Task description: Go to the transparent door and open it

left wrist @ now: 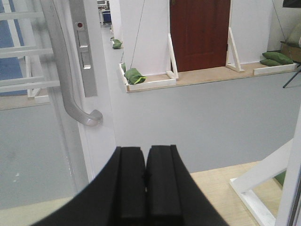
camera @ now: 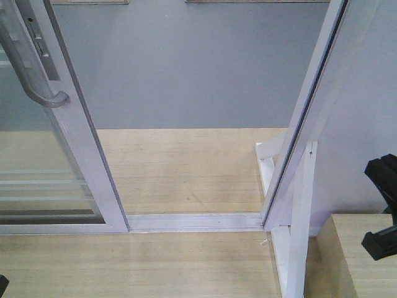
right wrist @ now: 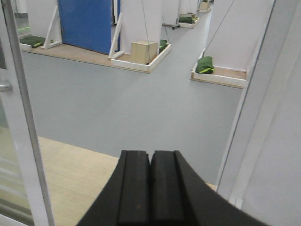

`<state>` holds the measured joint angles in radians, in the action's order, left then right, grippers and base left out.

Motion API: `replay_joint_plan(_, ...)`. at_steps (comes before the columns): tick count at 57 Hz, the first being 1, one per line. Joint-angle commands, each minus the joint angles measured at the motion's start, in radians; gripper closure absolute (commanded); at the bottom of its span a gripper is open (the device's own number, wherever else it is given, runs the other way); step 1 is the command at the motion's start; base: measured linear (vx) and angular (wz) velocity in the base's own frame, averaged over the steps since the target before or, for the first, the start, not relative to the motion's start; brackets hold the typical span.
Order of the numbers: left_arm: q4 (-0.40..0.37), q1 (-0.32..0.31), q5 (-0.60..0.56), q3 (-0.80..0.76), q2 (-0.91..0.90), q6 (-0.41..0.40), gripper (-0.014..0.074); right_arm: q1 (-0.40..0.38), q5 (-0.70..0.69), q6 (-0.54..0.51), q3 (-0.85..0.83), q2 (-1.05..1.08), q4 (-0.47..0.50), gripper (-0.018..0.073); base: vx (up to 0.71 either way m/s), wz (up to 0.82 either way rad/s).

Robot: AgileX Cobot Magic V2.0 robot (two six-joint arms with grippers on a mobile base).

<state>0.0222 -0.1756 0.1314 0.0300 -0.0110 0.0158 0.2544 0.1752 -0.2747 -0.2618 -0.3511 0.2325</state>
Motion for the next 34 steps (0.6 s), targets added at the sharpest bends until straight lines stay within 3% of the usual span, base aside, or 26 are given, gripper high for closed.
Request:
replay_joint_plan(1,-0.002,-0.006,-0.087,0.009,-0.015,-0.003,0.0603,-0.055,-0.001,-0.007,-0.029,0.042,-0.027,0.0568,0.0,0.0)
replay_joint_plan(10,-0.002,-0.006,-0.087,0.009,-0.015,-0.003,0.0603,-0.107,0.093,-0.006,-0.029,0.13,-0.099,0.0567,0.0,0.0)
replay_joint_plan(26,-0.002,-0.006,-0.087,0.009,-0.015,-0.003,0.0603,-0.107,0.214,0.015,-0.027,0.198,-0.144,0.0566,0.0,0.0)
replay_joint_plan(34,-0.002,-0.006,-0.087,0.009,-0.015,-0.003,0.0603,-0.107,0.105,0.04,0.047,0.198,-0.122,0.0566,0.0,0.0)
